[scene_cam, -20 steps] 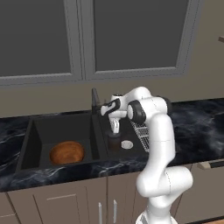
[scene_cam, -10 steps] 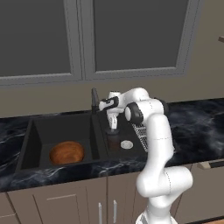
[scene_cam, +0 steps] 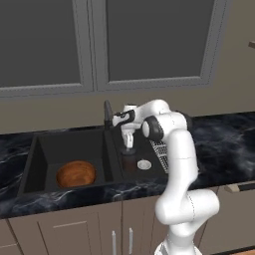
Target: Place the bowl in the left basin and the jug in the right basin of the sink.
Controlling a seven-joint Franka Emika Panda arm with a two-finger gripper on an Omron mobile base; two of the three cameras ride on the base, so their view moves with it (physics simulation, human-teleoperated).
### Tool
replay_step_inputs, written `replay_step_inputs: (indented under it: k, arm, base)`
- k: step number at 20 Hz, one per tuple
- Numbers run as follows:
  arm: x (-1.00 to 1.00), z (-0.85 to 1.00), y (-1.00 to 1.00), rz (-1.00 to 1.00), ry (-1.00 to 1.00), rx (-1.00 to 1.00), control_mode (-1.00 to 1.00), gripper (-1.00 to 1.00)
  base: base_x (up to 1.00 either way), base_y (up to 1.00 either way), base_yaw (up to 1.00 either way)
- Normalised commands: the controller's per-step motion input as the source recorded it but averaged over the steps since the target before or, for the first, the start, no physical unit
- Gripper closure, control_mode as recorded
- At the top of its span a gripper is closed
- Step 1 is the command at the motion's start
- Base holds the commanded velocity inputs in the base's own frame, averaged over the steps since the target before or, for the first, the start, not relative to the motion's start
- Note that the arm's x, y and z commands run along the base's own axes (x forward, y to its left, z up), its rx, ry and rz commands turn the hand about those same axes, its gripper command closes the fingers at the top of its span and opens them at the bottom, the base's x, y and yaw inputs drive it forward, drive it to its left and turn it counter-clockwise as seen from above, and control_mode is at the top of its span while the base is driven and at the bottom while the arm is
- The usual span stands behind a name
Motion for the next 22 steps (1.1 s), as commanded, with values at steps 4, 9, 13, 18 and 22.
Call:
replay_step_inputs:
  k: [4,9,13,18,22]
  arm:
    - [-0.15,-0.02,0.03,0.00,0.02,0.00,-1.00,-1.00]
    - [-0.01,0.05,0.01,0.00,0.04,0.00,-1.00,-1.00]
    - [0.05,0.20,-0.03,0.00,0.00,0.00,-1.00,-1.00]
    - [0.11,0.33,-0.01,0.00,0.00,0.00,-1.00,-1.00]
    - [-0.10,0.68,0.00,0.00,0.00,-0.04,-1.00,-1.00]
  base:
    - [0.00,0.00,0.00]
    - [0.00,0.00,0.00]
    - [0.00,0.00,0.00]
    - [0.00,0.00,0.00]
    - [0.00,0.00,0.00]
